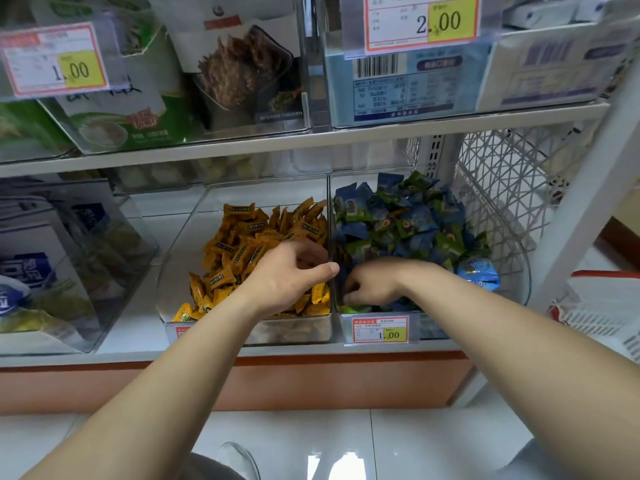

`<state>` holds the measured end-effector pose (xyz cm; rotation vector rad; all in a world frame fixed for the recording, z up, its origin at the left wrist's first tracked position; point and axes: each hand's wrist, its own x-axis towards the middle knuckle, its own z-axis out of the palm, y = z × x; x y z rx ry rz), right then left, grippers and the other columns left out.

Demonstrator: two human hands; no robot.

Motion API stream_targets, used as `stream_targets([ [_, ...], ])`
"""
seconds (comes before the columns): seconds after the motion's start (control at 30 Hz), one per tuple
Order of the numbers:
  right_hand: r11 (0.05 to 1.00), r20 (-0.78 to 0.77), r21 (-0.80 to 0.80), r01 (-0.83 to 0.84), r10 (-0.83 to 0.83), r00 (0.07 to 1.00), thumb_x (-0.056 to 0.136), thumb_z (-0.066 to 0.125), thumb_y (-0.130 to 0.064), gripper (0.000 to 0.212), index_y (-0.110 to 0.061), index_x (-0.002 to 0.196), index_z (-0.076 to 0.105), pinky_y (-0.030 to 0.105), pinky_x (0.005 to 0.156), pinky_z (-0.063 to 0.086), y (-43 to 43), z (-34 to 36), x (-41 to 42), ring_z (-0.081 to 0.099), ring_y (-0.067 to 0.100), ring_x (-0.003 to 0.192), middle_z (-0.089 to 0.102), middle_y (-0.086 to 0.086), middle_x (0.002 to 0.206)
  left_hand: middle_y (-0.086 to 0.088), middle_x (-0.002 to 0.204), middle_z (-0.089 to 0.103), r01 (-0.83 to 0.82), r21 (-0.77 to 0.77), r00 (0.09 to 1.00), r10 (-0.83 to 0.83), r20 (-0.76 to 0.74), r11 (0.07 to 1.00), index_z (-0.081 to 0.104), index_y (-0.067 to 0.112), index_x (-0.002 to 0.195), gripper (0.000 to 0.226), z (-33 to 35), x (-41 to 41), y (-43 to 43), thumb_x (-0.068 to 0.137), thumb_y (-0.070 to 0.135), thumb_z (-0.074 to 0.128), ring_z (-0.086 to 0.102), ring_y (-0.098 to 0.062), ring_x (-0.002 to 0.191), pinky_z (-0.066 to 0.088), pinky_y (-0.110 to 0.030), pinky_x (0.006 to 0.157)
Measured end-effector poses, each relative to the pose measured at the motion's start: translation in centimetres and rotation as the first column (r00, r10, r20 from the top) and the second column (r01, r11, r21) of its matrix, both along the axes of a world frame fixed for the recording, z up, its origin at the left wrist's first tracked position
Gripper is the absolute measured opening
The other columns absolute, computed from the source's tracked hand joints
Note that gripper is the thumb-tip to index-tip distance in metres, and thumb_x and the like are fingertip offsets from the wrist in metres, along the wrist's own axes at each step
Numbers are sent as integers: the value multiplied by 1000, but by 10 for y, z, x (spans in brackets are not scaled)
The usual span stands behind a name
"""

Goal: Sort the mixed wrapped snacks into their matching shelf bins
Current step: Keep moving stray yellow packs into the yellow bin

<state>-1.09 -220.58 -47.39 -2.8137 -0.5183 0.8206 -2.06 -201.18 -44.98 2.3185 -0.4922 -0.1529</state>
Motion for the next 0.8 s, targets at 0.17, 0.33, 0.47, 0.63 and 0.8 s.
stream_targets([
  [0.17,998,-103,-29,-48,45,994,95,62,-25,22,-22,116,68,26,71,50,4,3,5,60,14,84,68,-2,104,14,109,68,18,-16,1000,-19,-23,1000,66,25,119,40,0,-2,1,88,50,68,62,1,100,50,-16,83],
  [0.33,1000,51,15,-14,13,999,95,61,-33,22,-26,116,66,28,72,52,-8,14,-3,61,11,82,67,-4,106,15,109,68,33,-17,999,-33,-33,999,66,26,119,40,0,-1,2,87,50,69,62,1,101,50,-16,83],
  [0.47,905,186,404,130,-221,957,94,60,-40,16,-36,107,67,28,80,50,-28,33,-10,60,10,95,66,-13,104,15,110,67,-23,-69,997,28,72,997,65,25,121,39,4,-1,-1,88,46,69,62,0,102,50,-17,85],
  [0.63,710,237,693,125,-389,890,92,66,-38,4,-35,95,67,5,67,36,-37,44,-22,54,-5,88,60,-22,97,24,102,62,-32,-164,951,80,300,986,63,31,118,35,15,-8,-20,86,45,71,59,9,95,41,-1,74],
  [0.8,227,-112,944,238,-460,881,93,66,-14,7,-20,95,68,26,58,55,-21,47,-26,71,13,74,74,-4,79,21,93,68,10,-277,926,96,366,961,68,27,110,20,21,-13,-30,90,29,71,63,8,89,46,-6,73],
])
